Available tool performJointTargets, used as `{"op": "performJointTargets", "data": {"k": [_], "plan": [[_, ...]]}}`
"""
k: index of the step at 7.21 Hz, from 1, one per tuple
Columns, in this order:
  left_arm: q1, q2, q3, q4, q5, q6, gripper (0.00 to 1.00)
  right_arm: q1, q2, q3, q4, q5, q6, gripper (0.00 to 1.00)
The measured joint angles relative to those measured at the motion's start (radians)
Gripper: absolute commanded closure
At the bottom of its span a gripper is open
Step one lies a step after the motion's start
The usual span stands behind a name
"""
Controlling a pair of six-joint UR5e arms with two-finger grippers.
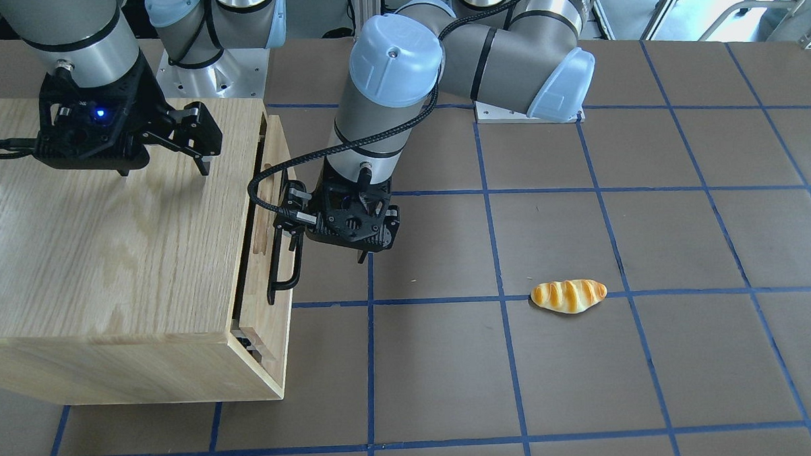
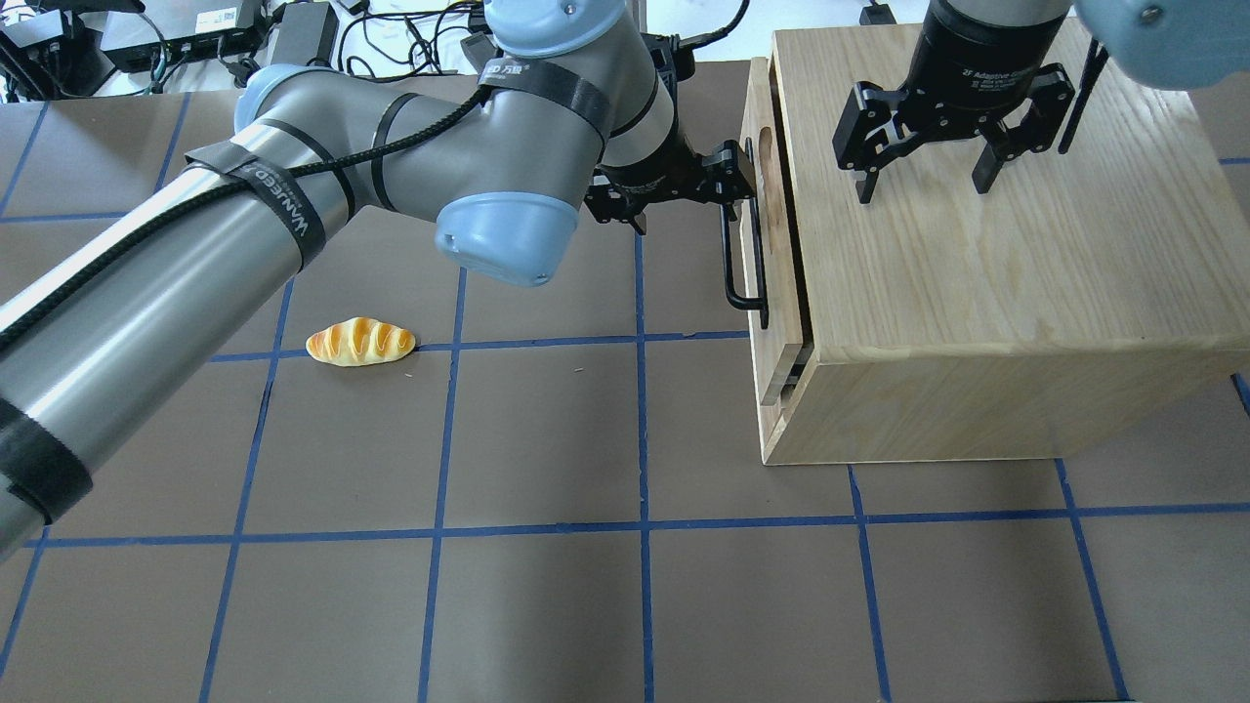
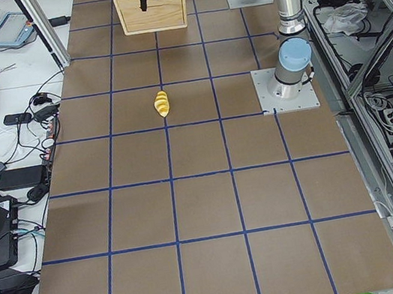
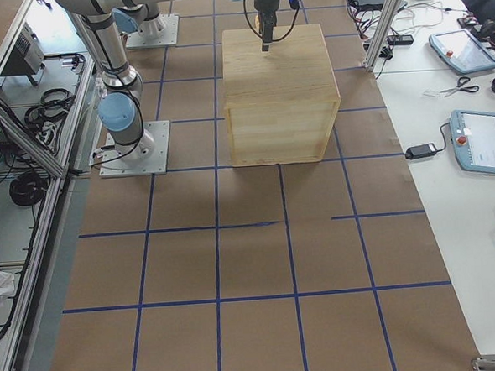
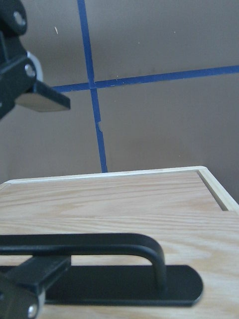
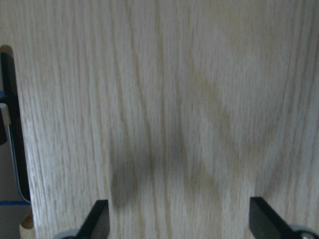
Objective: Open upper drawer
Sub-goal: 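Pull the handle with the left gripper, sliding the drawer out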
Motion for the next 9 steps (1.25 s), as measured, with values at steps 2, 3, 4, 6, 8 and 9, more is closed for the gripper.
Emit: {"op": "performJointTargets", "data": {"k": [2,3,4,6,8,9], "plan": [[0.002,0.012,0.001,0.0,0.007,0.014,0.0,0.0,0.0,0.0,0.0,0.0,-0.001,0.0],[0.002,0.013,0.0,-0.001,0.016,0.019,0.0,0.0,0.0,0.0,0.0,0.0,-0.001,0.0],[0.002,0.01,-0.001,0.0,0.025,0.026,0.0,0.0,0.0,0.0,0.0,0.0,-0.001,0.0],[0.004,0.006,-0.001,0.0,0.032,0.038,0.0,0.0,0.0,0.0,0.0,0.0,-0.001,0.0],[0.018,0.01,0.0,0.0,0.032,0.05,0.0,0.0,0.0,0.0,0.0,0.0,-0.001,0.0],[0.028,0.011,0.0,0.0,0.032,0.056,0.0,0.0,0.0,0.0,0.0,0.0,-0.001,0.0]]}}
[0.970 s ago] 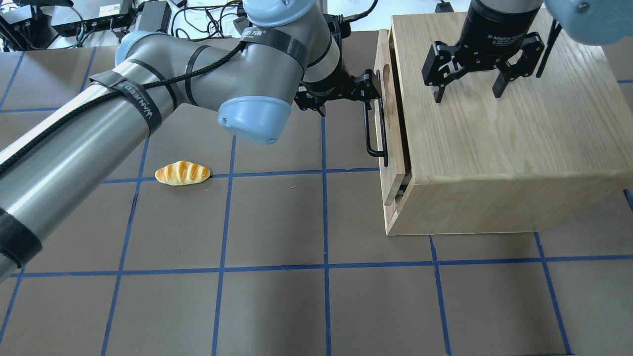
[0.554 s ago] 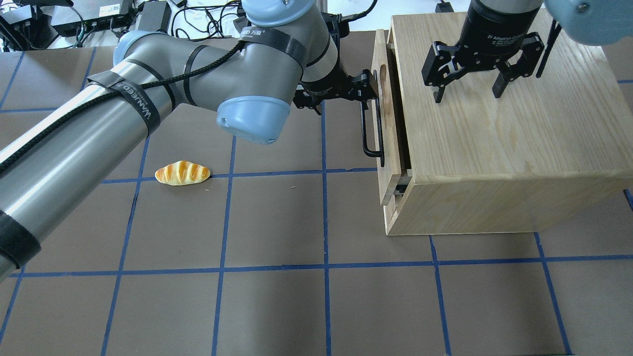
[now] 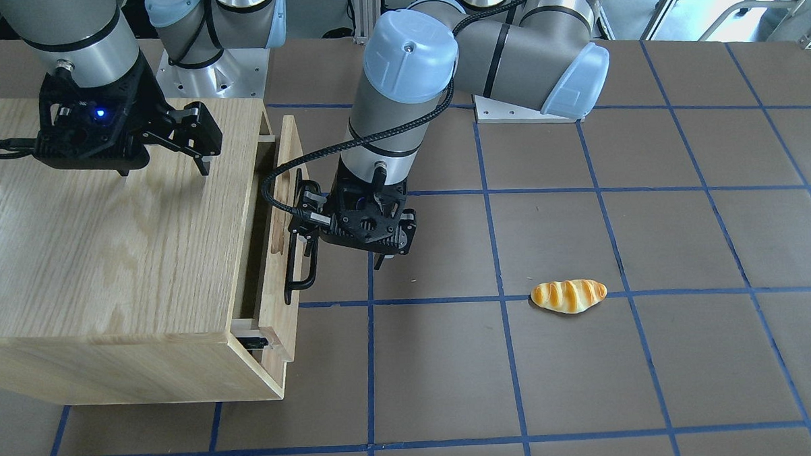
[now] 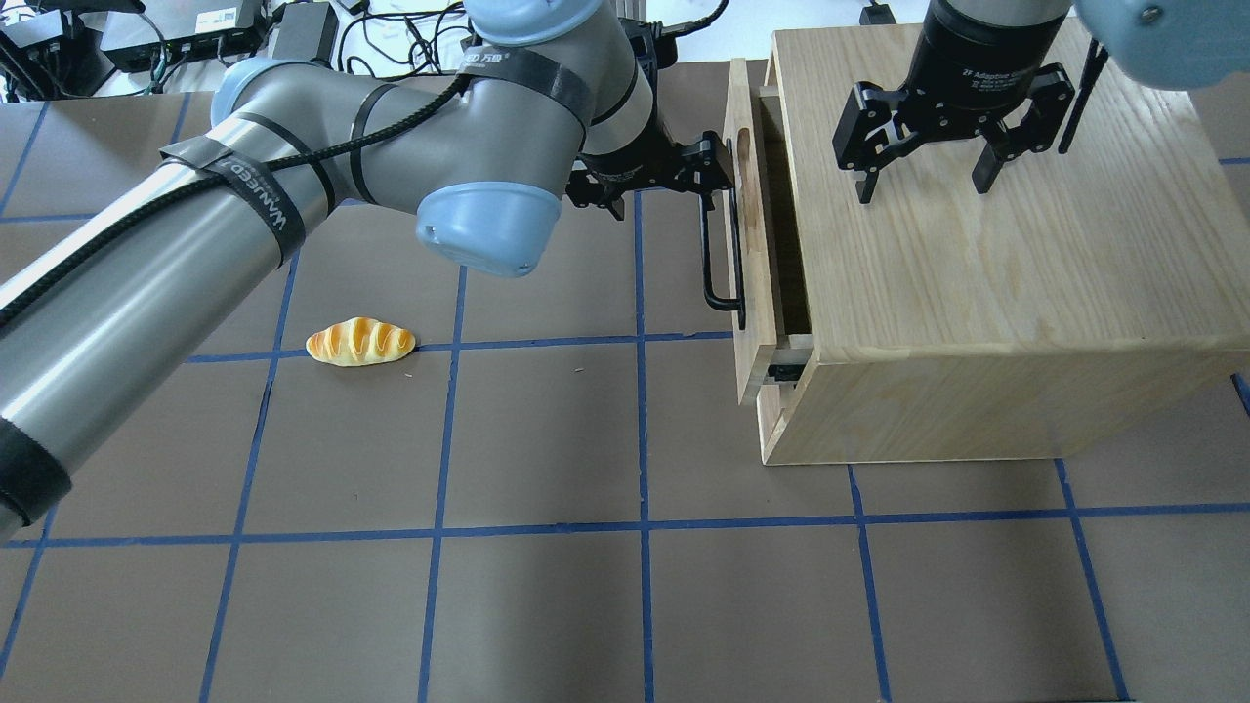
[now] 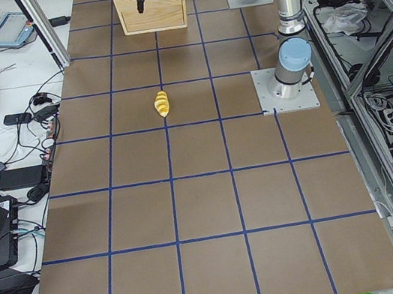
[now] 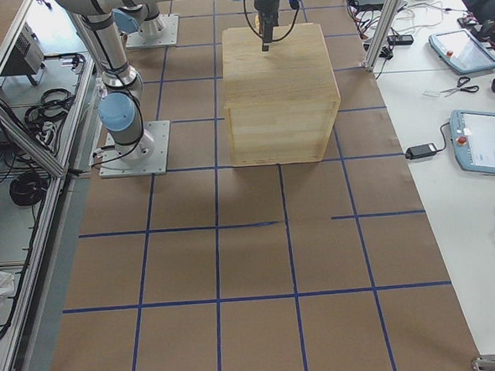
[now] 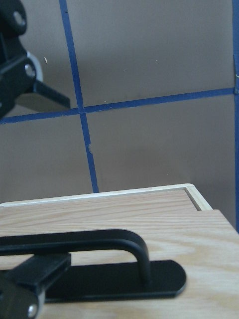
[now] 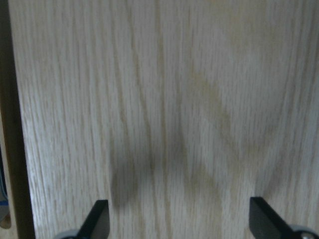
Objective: Open upper drawer
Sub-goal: 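Pull the handle with the left gripper, sliding the drawer out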
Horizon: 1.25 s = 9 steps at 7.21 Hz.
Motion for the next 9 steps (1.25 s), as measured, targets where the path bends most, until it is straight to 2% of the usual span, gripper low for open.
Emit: {"op": "performJointTargets", "data": {"k": [9], "plan": [[0.043,0.011,-0.001,-0.013,0.053,0.066,0.0,0.0,0.0,0.0,0.0,0.0,0.001,0.0]]}}
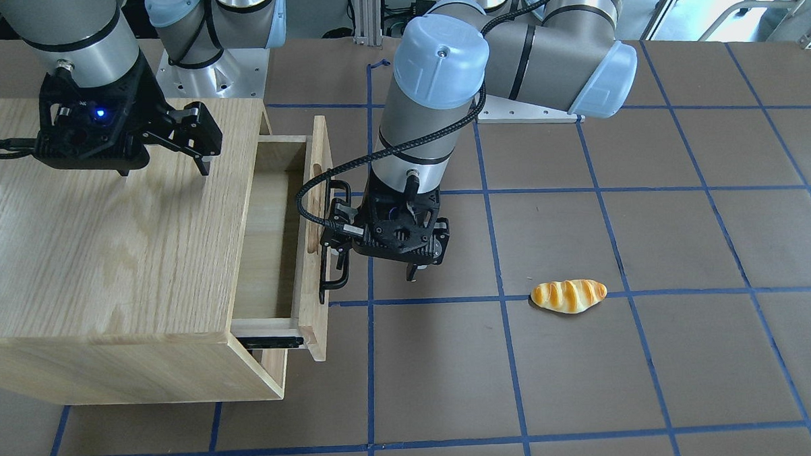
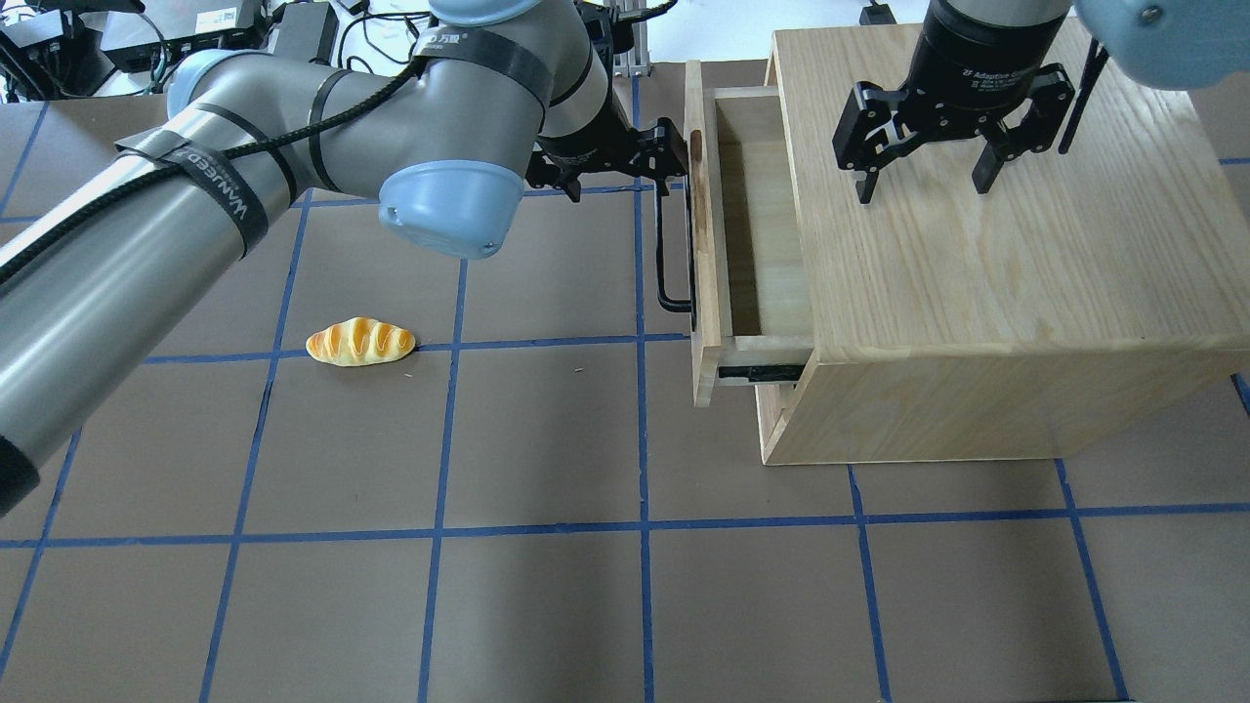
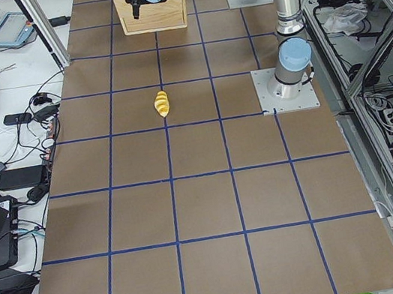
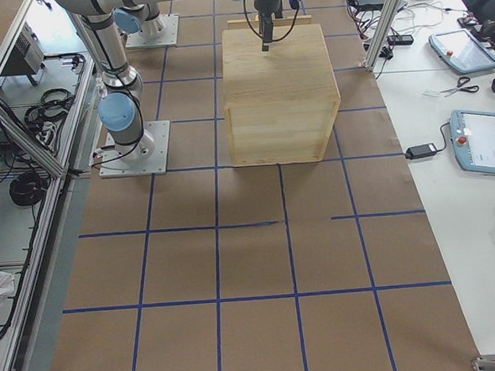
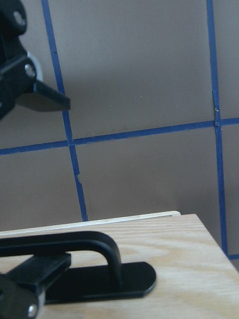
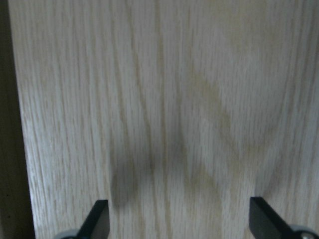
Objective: Open upper drawer
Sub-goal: 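Pull the handle with the left gripper, sliding the drawer out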
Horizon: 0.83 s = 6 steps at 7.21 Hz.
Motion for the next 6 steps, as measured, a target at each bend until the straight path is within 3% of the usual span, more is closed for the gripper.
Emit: {"op": "performJointTargets", "data": {"k": [6], "plan": [[0.031,0.007,0.0,-0.029,0.003,0.055,0.0,0.0,0.0,0.001,0.0,0.0,0.0,0.0]]}}
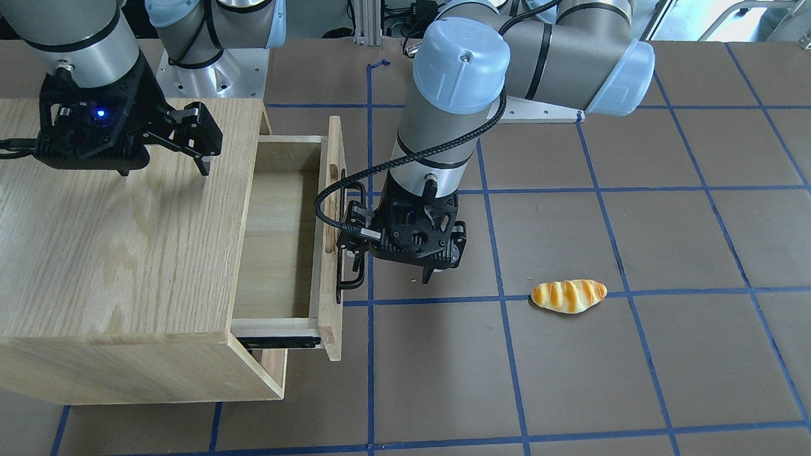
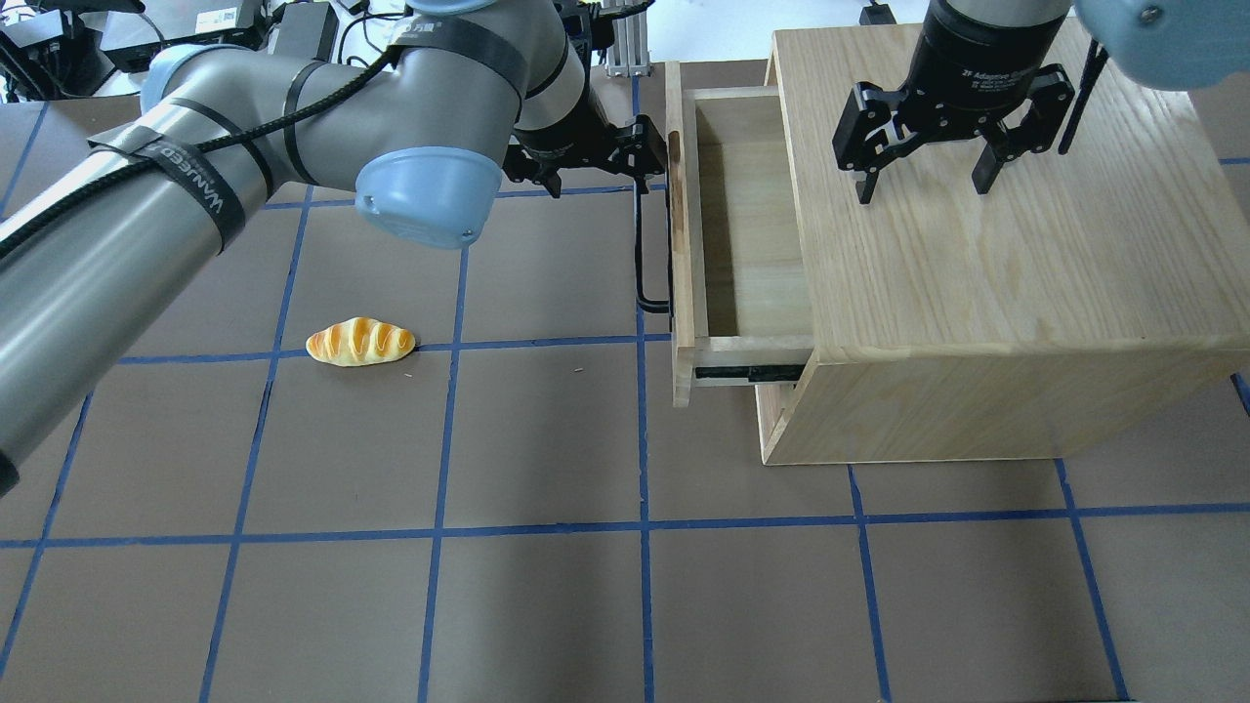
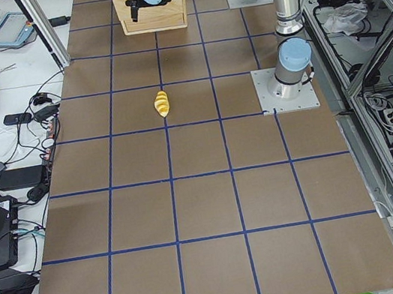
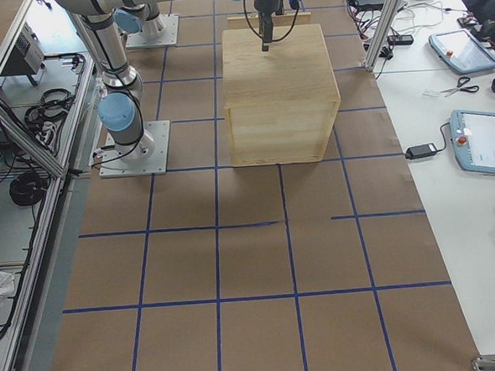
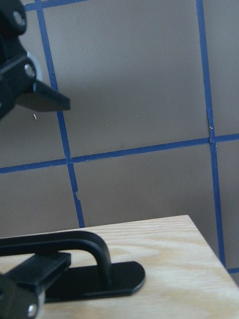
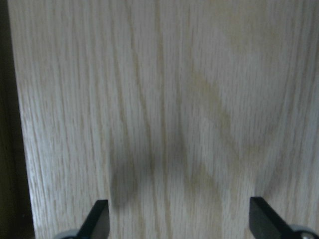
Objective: Open upper drawer
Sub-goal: 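Pull the handle with the left gripper, sliding the drawer out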
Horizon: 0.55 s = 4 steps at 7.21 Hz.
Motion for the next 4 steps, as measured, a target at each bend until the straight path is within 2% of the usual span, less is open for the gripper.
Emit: {"op": "performJointTargets", "data": {"k": [4], "plan": [[0.01,0.003,0.002,-0.024,0.001,0.011,0.0,0.0,0.0,-0.001,0.0,0.0,-0.001,0.0]]}}
